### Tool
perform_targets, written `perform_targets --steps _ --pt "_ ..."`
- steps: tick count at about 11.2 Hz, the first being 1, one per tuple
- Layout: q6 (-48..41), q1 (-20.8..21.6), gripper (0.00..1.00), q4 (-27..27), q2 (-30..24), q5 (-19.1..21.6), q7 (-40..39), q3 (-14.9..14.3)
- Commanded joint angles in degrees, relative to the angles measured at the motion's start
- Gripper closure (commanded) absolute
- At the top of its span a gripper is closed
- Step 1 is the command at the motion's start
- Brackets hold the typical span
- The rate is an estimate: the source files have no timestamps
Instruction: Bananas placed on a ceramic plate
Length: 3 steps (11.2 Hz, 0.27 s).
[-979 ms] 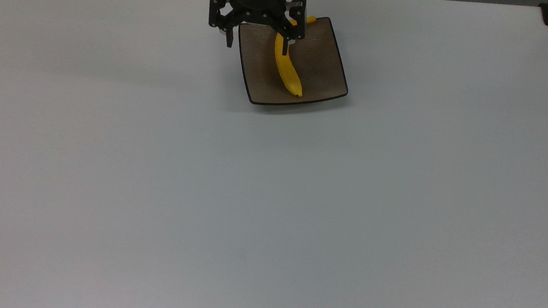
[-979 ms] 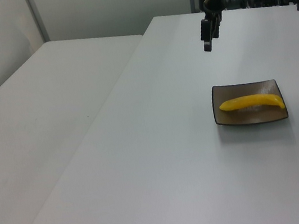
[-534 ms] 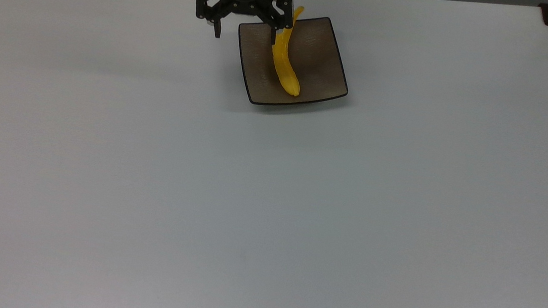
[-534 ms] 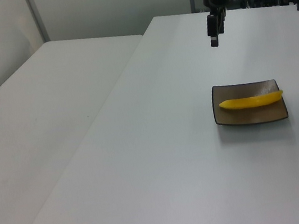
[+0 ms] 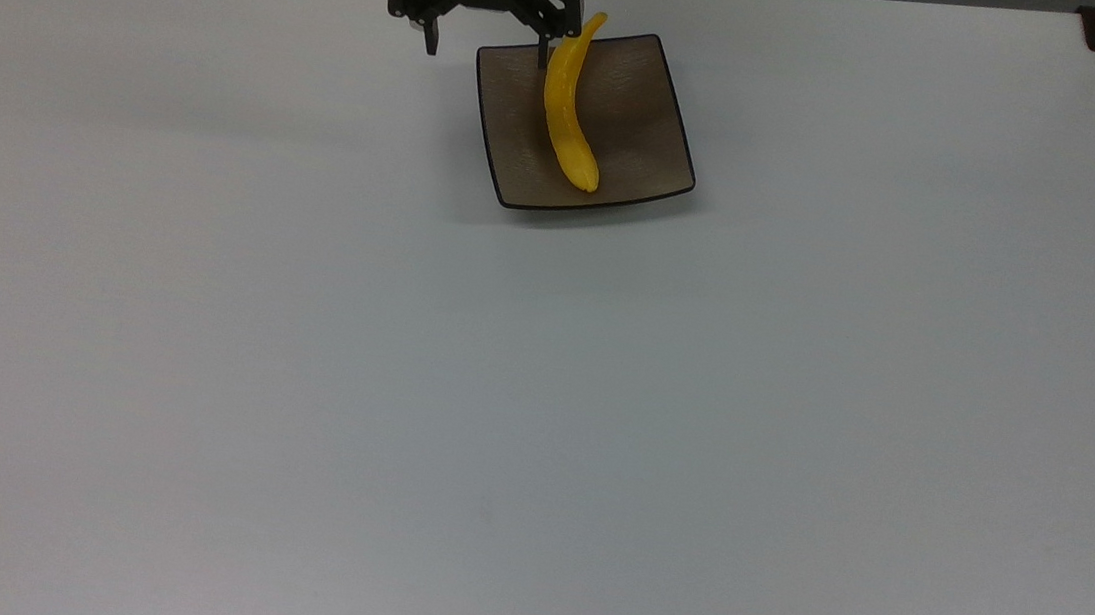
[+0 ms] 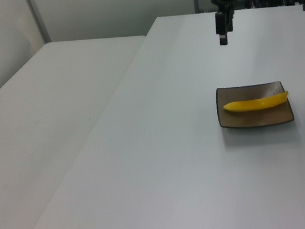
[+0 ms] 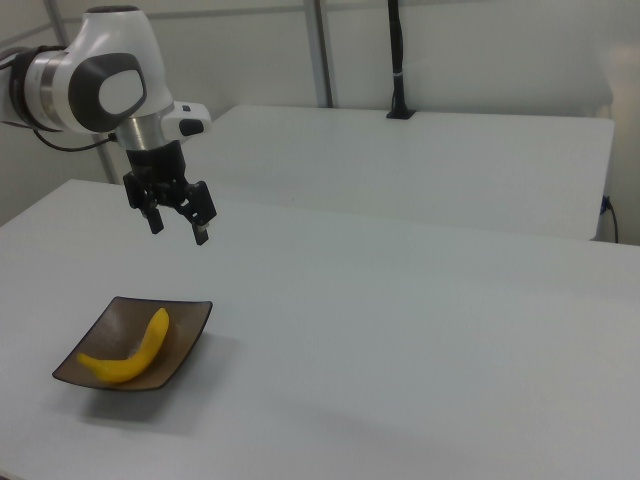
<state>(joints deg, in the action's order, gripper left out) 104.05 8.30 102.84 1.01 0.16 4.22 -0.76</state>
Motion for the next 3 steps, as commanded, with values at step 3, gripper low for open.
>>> perform_targets --steps 3 --pt "-1.21 -2.58 0.0 1.04 -2.6 1.85 -0.88 -0.3"
